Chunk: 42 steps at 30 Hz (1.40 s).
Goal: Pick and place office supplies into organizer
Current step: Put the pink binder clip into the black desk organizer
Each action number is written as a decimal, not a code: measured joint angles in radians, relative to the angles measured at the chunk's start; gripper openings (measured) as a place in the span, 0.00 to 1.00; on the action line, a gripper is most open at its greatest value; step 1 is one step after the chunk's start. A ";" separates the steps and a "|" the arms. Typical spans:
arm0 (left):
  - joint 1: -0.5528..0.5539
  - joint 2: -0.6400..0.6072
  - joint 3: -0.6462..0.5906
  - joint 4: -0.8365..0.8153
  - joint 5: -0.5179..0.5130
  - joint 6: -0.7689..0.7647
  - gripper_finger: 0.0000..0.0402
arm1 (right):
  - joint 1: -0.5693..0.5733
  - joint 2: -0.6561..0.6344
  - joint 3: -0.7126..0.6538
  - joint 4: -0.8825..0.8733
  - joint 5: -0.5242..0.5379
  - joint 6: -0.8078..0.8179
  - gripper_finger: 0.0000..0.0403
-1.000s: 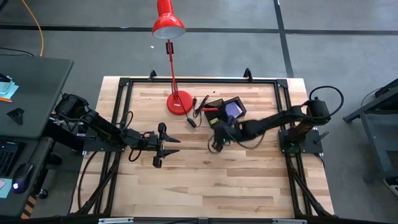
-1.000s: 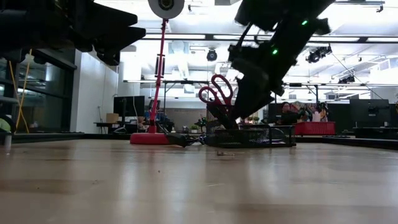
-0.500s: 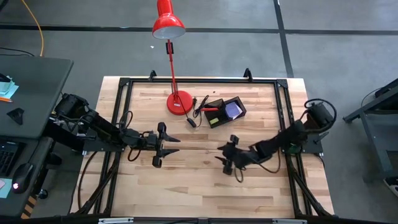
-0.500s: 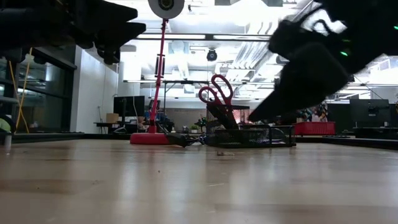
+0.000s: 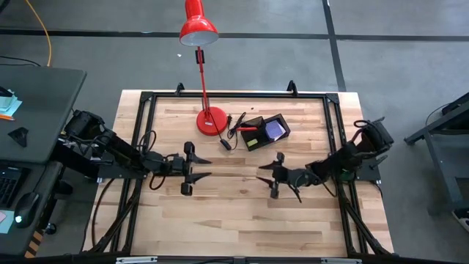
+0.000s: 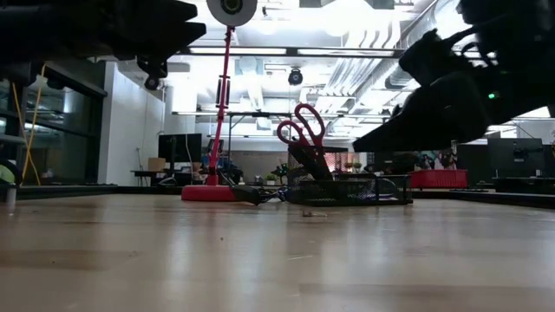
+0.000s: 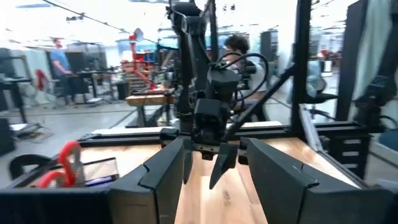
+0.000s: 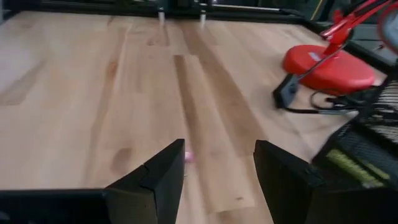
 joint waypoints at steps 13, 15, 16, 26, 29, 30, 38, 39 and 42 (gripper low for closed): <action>0.238 0.000 0.028 0.017 0.015 -0.006 0.42 | -0.289 0.000 -0.001 0.017 -0.284 -0.122 0.46; 0.296 0.000 0.028 0.016 0.026 0.000 0.42 | -0.323 0.000 -0.001 0.017 -0.333 -0.142 0.46; 0.320 0.000 0.028 0.014 0.029 0.003 0.42 | -0.340 0.000 -0.001 0.017 -0.354 -0.145 0.46; 0.483 0.000 0.028 -0.039 0.042 0.079 0.42 | -0.480 0.000 -0.001 -0.007 -0.515 0.075 0.46; 0.542 0.000 0.028 -0.043 0.092 0.058 0.42 | -0.493 0.000 -0.001 -0.011 -0.512 0.093 0.46; 0.564 0.000 0.028 -0.042 0.115 0.042 0.42 | -0.495 0.000 -0.001 -0.011 -0.512 0.093 0.46; 0.649 0.000 0.028 -0.018 0.194 -0.121 0.42 | -0.502 0.000 -0.001 -0.007 -0.511 0.011 0.46; 0.649 0.000 0.028 -0.017 0.192 -0.132 0.42 | -0.506 0.000 -0.001 -0.005 -0.514 0.002 0.46; 0.648 0.000 0.028 -0.019 0.184 -0.139 0.42 | -0.521 0.000 -0.001 -0.006 -0.541 -0.003 0.46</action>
